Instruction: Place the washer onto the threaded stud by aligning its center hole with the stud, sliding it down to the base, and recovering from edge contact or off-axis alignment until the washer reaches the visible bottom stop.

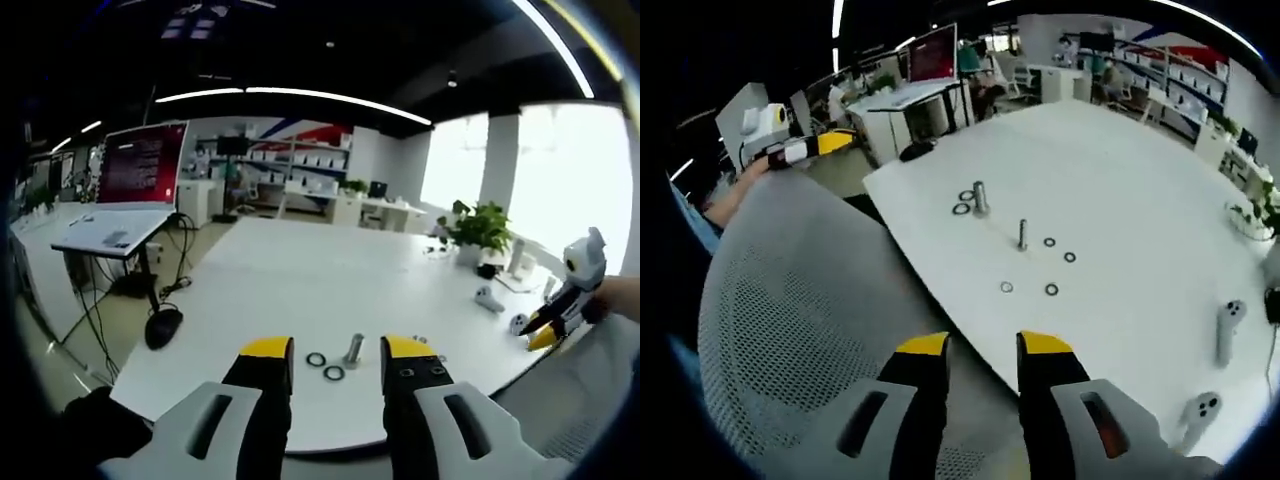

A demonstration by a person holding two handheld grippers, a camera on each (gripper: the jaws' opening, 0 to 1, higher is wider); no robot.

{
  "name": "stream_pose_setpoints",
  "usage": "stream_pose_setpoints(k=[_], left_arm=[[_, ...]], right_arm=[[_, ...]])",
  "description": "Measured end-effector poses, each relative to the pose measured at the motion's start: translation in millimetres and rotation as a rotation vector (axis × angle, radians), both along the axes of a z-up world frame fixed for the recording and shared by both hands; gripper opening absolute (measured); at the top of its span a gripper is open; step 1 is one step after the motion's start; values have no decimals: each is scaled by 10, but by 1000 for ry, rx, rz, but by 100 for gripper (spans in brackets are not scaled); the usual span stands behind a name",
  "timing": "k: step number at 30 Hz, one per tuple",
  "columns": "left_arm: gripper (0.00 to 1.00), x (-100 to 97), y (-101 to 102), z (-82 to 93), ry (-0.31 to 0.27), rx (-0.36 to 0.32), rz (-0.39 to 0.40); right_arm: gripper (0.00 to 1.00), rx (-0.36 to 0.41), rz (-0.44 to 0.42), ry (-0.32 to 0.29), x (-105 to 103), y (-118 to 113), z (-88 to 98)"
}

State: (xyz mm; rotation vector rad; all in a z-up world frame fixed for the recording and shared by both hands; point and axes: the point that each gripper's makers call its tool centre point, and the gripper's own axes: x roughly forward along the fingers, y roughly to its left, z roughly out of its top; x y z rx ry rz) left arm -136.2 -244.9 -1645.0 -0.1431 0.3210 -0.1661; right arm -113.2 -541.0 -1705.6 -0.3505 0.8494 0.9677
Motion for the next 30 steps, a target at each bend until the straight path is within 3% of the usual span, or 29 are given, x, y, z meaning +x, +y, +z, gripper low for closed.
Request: stream_pose_setpoints(k=[6, 9, 15, 18, 23, 30], left_arm=[[32, 3, -6, 18, -8, -4, 6], [31, 1, -21, -1, 5, -5, -6], [30, 4, -19, 8, -1, -9, -2], [30, 4, -22, 15, -5, -11, 0], [31, 4, -15, 14, -5, -11, 1], [31, 4, -16, 10, -3, -10, -1]], right_arm=[[28, -44, 117, -8, 148, 166, -20], [28, -101, 184, -4, 240, 245, -145], [26, -120, 235, 35, 393, 413, -430], [26, -190, 281, 47, 480, 402, -618], [26, -240, 319, 104, 481, 447, -842], [27, -306, 391, 95, 538, 532, -1013]])
